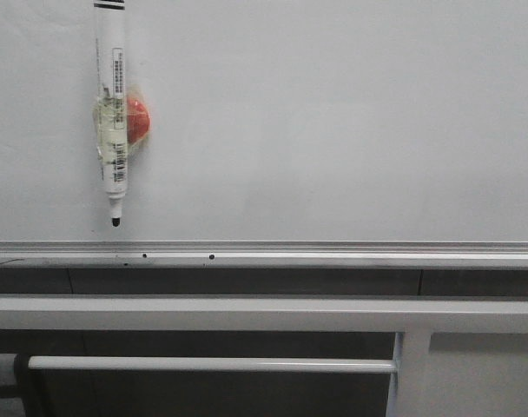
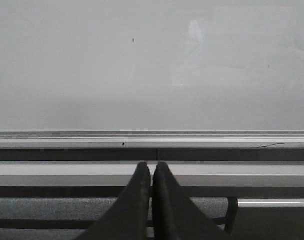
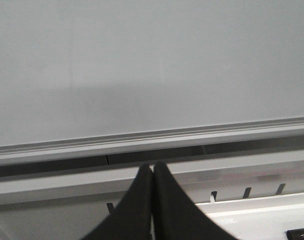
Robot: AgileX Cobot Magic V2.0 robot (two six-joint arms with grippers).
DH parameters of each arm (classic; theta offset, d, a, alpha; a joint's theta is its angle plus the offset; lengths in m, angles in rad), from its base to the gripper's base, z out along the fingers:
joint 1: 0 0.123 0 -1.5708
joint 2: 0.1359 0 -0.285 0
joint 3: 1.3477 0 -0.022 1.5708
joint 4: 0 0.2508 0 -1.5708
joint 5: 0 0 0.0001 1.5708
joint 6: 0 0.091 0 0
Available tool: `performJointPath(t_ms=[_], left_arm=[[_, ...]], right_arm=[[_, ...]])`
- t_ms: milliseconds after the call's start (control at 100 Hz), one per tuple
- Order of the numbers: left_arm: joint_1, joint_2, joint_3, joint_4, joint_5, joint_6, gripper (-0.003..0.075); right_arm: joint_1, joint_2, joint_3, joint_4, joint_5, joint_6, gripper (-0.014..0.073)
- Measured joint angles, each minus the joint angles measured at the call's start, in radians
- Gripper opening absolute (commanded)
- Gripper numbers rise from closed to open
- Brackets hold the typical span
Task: Write number 1 on whiteboard
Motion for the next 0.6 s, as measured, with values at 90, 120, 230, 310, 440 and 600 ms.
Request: performJointPath(t_ms=[90, 120, 230, 310, 440, 600], left_arm=[[0.000, 0.000, 0.000, 0.000, 0.000, 0.000, -0.0020], [0.000, 0.000, 0.000, 0.000, 0.000, 0.000, -0.0020], [0.000, 0.000, 0.000, 0.002, 0.000, 0.000, -0.0020], [0.000, 0.000, 0.000, 0.004, -0.006, 0.000, -0.0020], [0.000, 0.000, 0.000, 0.006, -0.077, 0.000, -0.0020], [0.000, 0.000, 0.000, 0.006, -0.239, 0.000, -0.0020]], right_arm=[[0.000, 0.000, 0.000, 0.000, 0.000, 0.000, -0.0063], [0.000, 0.000, 0.000, 0.000, 0.000, 0.000, -0.0063], [0.000, 0.000, 0.000, 0.000, 0.000, 0.000, -0.0063], [0.000, 0.000, 0.000, 0.000, 0.000, 0.000, -0.0063], [0.000, 0.000, 0.000, 0.000, 0.000, 0.000, -0.0063], [0.000, 0.000, 0.000, 0.000, 0.000, 0.000, -0.0063]])
